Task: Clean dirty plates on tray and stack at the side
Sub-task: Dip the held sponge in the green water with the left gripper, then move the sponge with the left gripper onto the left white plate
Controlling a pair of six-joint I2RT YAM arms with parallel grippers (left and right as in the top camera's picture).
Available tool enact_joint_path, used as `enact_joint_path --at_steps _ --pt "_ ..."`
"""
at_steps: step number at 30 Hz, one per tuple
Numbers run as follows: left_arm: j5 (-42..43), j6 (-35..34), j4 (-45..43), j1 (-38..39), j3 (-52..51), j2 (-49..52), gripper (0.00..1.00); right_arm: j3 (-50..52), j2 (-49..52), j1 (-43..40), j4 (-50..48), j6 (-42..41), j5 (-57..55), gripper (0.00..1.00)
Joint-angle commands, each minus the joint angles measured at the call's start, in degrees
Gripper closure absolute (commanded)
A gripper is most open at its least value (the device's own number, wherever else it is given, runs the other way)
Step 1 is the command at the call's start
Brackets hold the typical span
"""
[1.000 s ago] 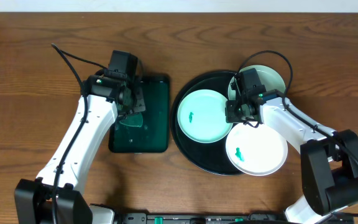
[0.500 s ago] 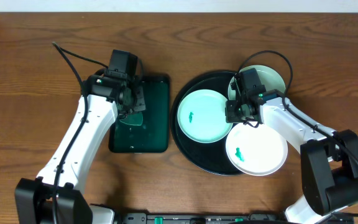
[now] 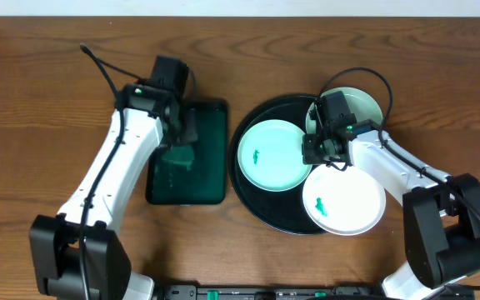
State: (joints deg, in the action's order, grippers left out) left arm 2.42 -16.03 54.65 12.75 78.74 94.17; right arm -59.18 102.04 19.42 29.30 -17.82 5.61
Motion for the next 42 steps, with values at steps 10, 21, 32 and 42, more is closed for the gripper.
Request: enact_joint_path --at_steps 10,21,32,42 --pt "6.14 -8.87 -9.07 10.32 -0.42 0.2 0.93 0.0 -1.31 0.61 -0.07 -0.59 0.72 0.99" --pt "3.54 -17.09 -17.31 18.84 -2.45 3.26 0.93 0.0 -1.31 0.61 0.0 -0.59 0.72 0.99" --pt "3.3 -18.38 -21.03 20.59 -2.45 13.42 0.93 0.0 -1.31 0.61 0.02 -0.59 0.7 0.99" --pt "0.96 -18.14 -22.05 20.59 -2.45 18.27 0.93 0.07 -1.29 0.61 0.04 -0.57 0.61 0.99"
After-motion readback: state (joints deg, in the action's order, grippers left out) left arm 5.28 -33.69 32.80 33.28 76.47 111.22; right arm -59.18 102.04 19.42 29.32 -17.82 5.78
